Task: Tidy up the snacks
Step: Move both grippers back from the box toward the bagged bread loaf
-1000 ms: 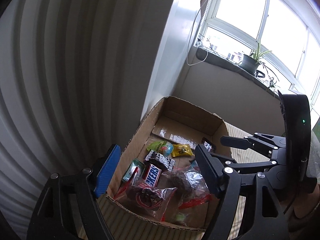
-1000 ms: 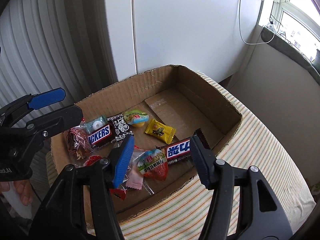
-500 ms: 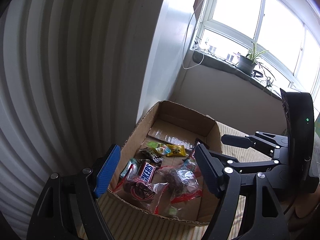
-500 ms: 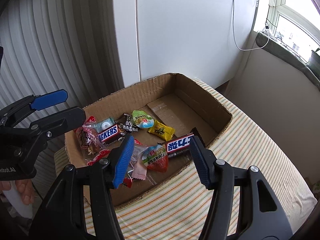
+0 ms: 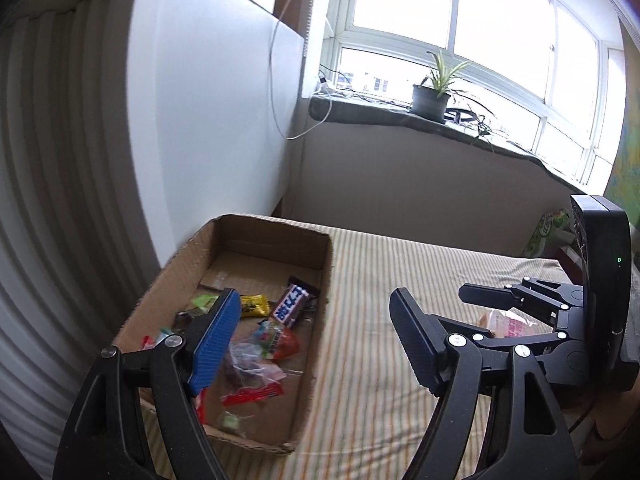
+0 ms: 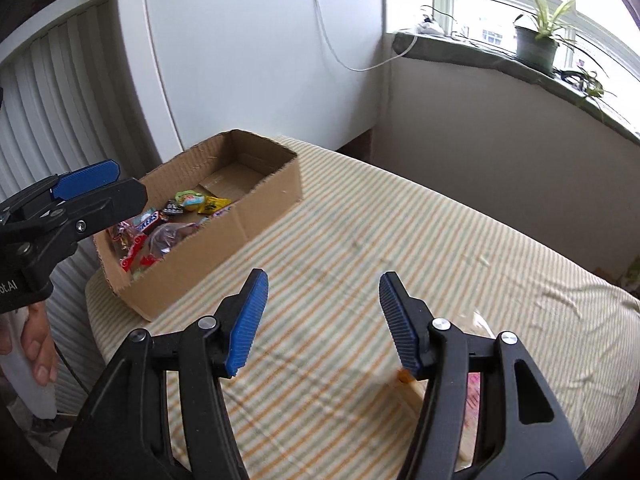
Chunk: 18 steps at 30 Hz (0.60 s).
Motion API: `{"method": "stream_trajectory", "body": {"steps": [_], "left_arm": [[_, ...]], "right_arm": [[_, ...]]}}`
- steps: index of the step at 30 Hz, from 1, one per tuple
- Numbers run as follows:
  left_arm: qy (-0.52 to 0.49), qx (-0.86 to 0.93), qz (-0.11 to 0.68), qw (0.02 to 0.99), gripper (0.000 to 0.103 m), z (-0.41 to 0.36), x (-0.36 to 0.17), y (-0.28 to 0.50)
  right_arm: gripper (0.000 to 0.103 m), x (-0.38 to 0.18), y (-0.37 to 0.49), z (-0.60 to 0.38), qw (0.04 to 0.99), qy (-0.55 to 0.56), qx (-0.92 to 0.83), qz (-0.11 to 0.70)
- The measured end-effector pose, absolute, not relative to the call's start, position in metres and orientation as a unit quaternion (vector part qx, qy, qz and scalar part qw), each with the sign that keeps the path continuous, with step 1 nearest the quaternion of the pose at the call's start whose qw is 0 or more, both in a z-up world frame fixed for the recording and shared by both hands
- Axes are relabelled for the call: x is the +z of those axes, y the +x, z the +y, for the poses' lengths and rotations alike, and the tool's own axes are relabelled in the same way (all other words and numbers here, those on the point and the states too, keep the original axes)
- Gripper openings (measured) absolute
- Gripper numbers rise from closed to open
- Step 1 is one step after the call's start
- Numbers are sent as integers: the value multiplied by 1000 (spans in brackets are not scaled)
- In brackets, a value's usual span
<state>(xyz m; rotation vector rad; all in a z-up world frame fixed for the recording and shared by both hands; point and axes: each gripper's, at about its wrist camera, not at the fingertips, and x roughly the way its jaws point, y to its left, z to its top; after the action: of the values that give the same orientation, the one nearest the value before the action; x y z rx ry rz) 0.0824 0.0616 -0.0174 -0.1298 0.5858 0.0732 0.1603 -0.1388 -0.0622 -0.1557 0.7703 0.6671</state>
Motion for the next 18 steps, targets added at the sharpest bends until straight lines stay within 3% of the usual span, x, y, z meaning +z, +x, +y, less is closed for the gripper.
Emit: {"method": "stream_trajectory", "body": {"steps": [10, 18], "left_arm": [[-2, -57, 295, 954, 77, -48, -16, 98], [28, -86, 300, 950, 77, -86, -18, 102]], "right_arm": [[66, -73, 146, -297, 901, -13, 209, 379], [66, -76, 138, -327, 905, 1, 194, 377]]}}
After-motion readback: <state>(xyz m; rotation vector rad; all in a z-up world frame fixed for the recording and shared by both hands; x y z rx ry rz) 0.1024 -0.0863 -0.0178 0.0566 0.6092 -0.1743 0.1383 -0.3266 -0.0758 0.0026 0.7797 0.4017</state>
